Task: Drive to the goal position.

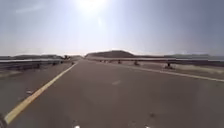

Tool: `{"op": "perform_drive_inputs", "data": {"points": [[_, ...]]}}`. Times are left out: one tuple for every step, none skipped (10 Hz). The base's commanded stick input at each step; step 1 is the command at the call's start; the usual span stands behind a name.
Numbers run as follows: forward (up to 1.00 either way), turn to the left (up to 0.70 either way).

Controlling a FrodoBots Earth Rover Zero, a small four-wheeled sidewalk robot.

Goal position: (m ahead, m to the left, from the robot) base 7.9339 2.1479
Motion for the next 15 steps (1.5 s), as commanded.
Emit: {"op": "perform_drive_inputs", "data": {"points": [[0.70,0.35],[0.70,0.35],[0.70,0.00],[0.70,0.00],[0.70,0.00],[0.70,0.00],[0.70,0.00],[0.70,0.00],[0.70,0.00],[0.70,0.00],[0.70,0.00],[0.70,0.00],[0.70,0.00],[0.70,0.00],[0.70,0.00]]}}
